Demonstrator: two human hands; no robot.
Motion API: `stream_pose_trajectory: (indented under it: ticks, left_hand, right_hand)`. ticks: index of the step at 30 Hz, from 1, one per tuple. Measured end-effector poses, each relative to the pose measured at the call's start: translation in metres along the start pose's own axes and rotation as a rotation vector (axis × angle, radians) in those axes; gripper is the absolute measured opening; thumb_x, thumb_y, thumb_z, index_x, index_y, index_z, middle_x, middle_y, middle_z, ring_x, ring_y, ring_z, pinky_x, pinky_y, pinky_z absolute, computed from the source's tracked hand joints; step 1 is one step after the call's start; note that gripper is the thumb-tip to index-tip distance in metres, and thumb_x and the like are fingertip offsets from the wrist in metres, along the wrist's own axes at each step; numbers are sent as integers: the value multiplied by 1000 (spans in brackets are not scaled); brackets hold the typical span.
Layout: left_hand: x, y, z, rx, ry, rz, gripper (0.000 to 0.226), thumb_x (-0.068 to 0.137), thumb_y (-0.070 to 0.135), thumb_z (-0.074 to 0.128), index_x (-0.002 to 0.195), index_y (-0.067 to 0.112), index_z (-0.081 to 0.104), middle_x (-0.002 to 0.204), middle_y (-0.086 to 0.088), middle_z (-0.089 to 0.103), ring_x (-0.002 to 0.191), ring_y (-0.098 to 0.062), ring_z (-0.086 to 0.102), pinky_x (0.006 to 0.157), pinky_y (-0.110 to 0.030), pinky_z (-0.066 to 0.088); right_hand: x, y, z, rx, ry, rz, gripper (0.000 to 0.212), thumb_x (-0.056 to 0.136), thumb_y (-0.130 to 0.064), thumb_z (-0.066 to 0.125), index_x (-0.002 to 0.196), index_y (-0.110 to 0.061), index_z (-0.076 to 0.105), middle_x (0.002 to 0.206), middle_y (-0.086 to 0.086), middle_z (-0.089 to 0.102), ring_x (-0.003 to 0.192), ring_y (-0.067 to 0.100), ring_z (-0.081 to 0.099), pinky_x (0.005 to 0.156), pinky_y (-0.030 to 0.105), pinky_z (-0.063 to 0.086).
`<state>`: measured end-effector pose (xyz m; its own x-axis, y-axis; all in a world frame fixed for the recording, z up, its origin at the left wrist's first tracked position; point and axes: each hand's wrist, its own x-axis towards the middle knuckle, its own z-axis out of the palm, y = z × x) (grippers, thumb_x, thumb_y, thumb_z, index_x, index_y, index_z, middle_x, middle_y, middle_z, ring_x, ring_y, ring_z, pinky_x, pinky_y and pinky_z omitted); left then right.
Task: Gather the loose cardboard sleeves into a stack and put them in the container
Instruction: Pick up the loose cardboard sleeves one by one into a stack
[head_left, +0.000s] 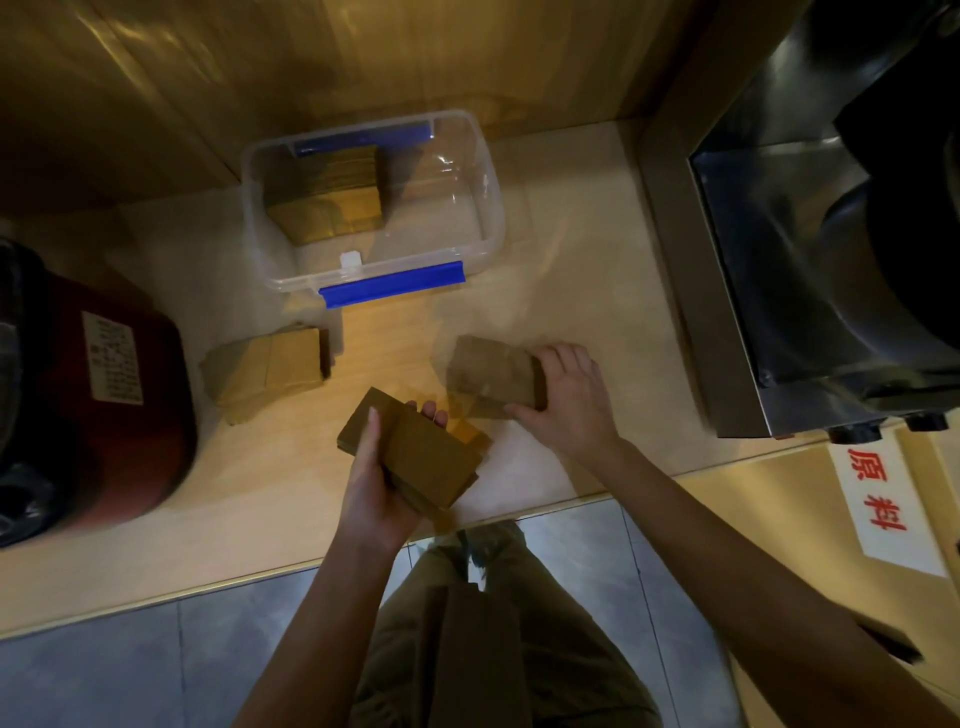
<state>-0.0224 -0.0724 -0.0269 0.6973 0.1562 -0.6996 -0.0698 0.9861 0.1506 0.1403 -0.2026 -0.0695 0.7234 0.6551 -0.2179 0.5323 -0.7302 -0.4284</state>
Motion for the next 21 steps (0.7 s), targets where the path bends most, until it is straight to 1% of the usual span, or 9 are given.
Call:
stream_pose_trajectory:
  ticks: [4, 9, 11, 14, 17, 19, 21]
  left_hand:
    - [-1, 0, -2, -1, -5, 15, 68, 39, 42, 88, 98, 18, 66, 95, -4, 71, 88, -17, 69, 73, -39, 57]
    - [0, -2, -6, -23, 4, 20, 68, 39, 41, 89, 98, 17, 66, 94, -4, 72, 88, -18, 69, 81, -40, 56]
    - [0, -2, -7, -25, 3, 22, 65, 39, 41, 89, 96, 17, 67, 93, -4, 72, 88, -18, 69, 80, -40, 56]
    - [1, -2, -7, -26, 19, 16, 66, 37, 42, 89, 95, 17, 68, 94, -4, 72, 88, -17, 69, 74, -40, 58]
    - [1, -1, -6, -27, 11, 17, 67, 40, 44, 88, 98, 18, 67, 96, -3, 71, 89, -17, 68, 75, -39, 57]
    - [0, 1, -5, -19, 2, 24, 67, 41, 45, 87, 99, 19, 66, 97, -2, 70, 89, -16, 68, 79, -40, 56]
    - [0, 2, -3, -15, -17, 36, 67, 42, 46, 86, 100, 19, 65, 97, -2, 70, 89, -16, 68, 82, -40, 55]
  right_hand:
    - [-2, -4, 6, -31, -80, -43, 69, 68, -45, 70, 125, -15, 44, 126, 8, 50, 122, 26, 37, 100, 36, 30]
    - [0, -4, 5, -115, -141, -78, 69, 73, -43, 66, 130, -14, 39, 132, 9, 46, 125, 27, 35, 104, 37, 25]
    - [1, -5, 4, -141, -151, -99, 70, 74, -42, 65, 131, -13, 37, 132, 10, 46, 124, 27, 36, 104, 37, 24]
    - [1, -5, 4, -149, -158, -88, 73, 72, -44, 64, 131, -12, 37, 131, 11, 47, 123, 27, 37, 103, 36, 25]
    - [1, -6, 2, -152, -147, -56, 74, 70, -50, 64, 129, -11, 40, 129, 11, 48, 121, 27, 37, 101, 35, 26]
    - [0, -12, -1, -138, -121, -35, 75, 69, -57, 62, 125, -10, 46, 124, 11, 51, 118, 27, 38, 99, 35, 26]
    - [-2, -23, -8, -75, -63, 9, 81, 64, -67, 57, 120, -9, 50, 119, 11, 54, 114, 27, 41, 96, 35, 30]
